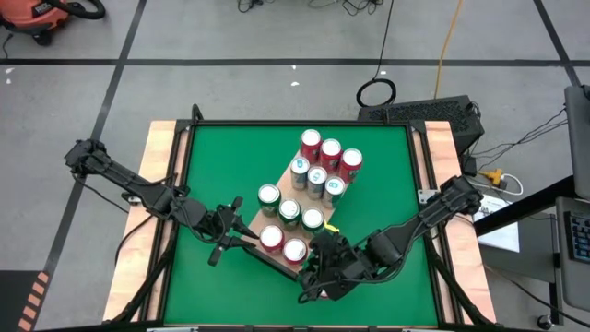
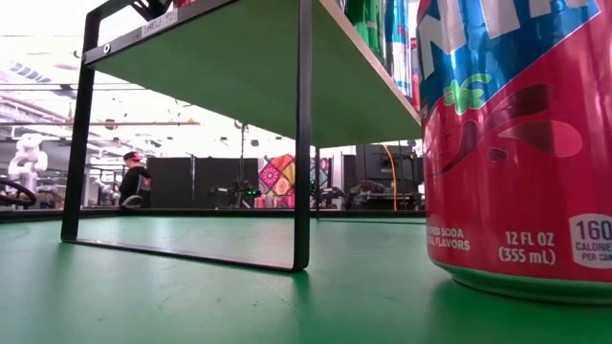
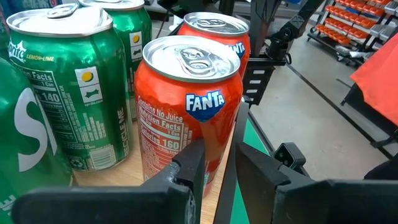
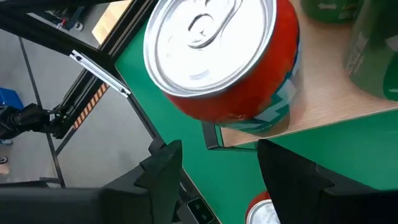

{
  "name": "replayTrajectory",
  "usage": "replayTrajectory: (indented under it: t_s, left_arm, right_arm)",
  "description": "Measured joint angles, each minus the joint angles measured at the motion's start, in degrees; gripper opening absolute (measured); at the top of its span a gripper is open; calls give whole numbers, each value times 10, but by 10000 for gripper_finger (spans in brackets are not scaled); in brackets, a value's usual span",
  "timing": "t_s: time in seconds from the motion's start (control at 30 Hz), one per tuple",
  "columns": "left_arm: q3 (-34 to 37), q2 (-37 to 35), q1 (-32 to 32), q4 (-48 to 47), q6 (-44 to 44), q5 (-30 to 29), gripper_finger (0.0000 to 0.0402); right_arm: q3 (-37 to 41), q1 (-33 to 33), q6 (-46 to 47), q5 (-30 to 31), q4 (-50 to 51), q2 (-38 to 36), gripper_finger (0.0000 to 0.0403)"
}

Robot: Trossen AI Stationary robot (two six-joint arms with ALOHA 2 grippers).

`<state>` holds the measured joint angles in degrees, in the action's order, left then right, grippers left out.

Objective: Sort soda cans
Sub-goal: Put the red soda can on the shelf and align it with the bottom red soda can, then put the red soda can on the shelf and align it with the bottom red soda cans

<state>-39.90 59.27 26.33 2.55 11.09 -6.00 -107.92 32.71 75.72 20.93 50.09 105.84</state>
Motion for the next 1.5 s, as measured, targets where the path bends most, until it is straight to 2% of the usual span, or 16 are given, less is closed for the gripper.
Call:
replayTrajectory:
  t_s: [0.6, 1.0, 1.3, 1.4, 1.5]
  left_arm:
    - [0, 0, -1, 0, -26, 13, 88]
    - [0, 20, 0, -1, -23, 14, 88]
    - [0, 5, 0, -10, -2, 8, 88]
    - [-5, -17, 0, -45, 17, -5, 88]
    - [-18, -42, -1, -84, 21, -13, 88]
  right_arm:
    - [0, 19, 41, -47, 18, -3, 201]
    - [0, 25, 38, -47, 21, -3, 201]
    - [0, 41, 48, -46, 23, -3, 201]
    - [0, 48, 14, -46, 1, -3, 212]
    - [0, 53, -9, -47, 9, -3, 242]
